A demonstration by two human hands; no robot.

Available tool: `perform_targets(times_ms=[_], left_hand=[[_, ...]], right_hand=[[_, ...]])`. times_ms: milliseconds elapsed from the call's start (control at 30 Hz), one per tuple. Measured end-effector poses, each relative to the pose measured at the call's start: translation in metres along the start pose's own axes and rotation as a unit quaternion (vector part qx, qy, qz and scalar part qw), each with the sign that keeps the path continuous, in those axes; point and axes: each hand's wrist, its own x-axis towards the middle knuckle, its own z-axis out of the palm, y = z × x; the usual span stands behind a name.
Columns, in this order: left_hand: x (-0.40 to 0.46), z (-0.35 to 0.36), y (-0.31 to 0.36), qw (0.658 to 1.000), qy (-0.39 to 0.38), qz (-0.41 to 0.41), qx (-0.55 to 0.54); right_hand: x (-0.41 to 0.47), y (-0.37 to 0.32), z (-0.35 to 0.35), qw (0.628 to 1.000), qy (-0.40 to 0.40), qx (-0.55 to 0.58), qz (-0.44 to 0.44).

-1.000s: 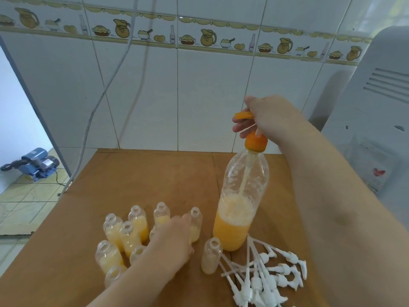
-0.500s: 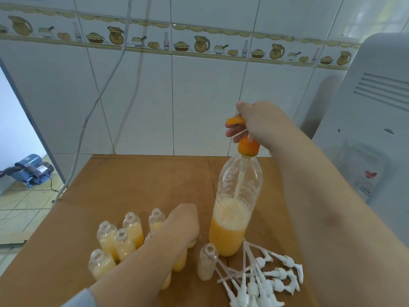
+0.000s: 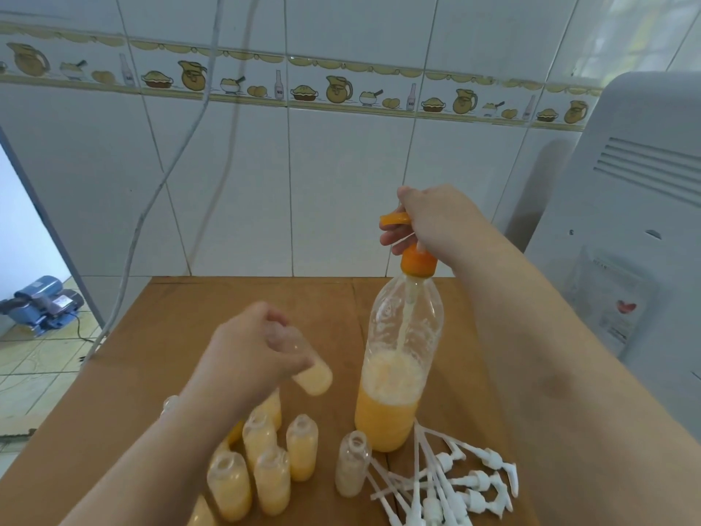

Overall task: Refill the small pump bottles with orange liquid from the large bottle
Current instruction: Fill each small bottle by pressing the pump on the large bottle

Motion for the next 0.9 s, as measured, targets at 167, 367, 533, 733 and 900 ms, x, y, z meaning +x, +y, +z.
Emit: perform_targets(times_ms=[167,367,533,733,900], left_hand=[[-0.009,-0.021,-0.009,0.84,-0.034,-0.074,-0.537],[-0.016,0.005,-0.002,0.679,-0.047,-0.185,-0.709],[-0.024,0.017,-0.006,0.549,-0.155,-0.248,-0.783],[-0.027,0.015,-0.003,0.53,-0.19,-0.225,-0.795],[-0.029,0.015,0.003,0.549,-0.118,-0.232,-0.795]], right_hand=[[0.0,-0.001,0.001,0.999,0.002,-0.028,-0.017],[-0.002,-0.002,0.002,1.0,0.006,-0.006,-0.011],[-0.002,0.0,0.0,1.0,0.014,0.003,-0.006],[-0.002,0.001,0.001,1.0,0.025,-0.011,-0.006],[-0.002,0.0,0.002,1.0,0.02,-0.007,-0.006]])
